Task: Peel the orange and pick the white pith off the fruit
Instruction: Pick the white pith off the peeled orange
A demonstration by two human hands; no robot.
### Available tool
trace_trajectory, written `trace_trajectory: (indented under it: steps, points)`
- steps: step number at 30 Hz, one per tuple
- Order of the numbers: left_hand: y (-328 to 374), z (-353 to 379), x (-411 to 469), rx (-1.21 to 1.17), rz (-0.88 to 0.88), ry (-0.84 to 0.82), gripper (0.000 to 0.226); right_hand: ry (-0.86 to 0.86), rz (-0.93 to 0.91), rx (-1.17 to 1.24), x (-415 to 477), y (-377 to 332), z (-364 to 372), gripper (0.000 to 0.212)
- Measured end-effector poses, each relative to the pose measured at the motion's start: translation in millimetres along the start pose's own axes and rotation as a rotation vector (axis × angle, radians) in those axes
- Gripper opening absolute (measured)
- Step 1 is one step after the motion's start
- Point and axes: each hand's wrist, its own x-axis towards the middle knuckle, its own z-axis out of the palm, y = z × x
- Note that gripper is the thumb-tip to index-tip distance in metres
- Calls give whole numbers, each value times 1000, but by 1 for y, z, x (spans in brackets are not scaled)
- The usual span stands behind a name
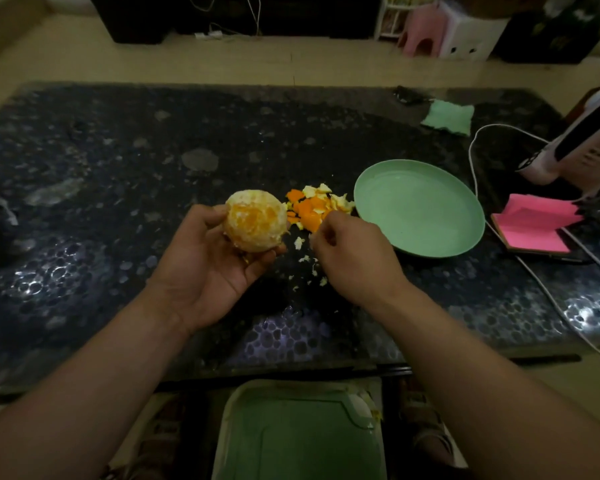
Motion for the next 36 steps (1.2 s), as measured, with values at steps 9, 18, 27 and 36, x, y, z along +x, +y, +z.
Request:
trace_trajectory:
  steps: [9,18,27,36]
  points:
    - [-6,-2,6,3,-33,75,54,46,-62,19,-1,0,-3,7]
    - [-10,-5,11,120,49,48,53,-13,-118,310,-14,-18,-21,8]
    - [-15,-1,11,261,133,81,41,13,-140,222,-16,-15,-22,9]
    - [-21,6,8,409,267,58,31,120,-175,160,-18,-18,-15,10]
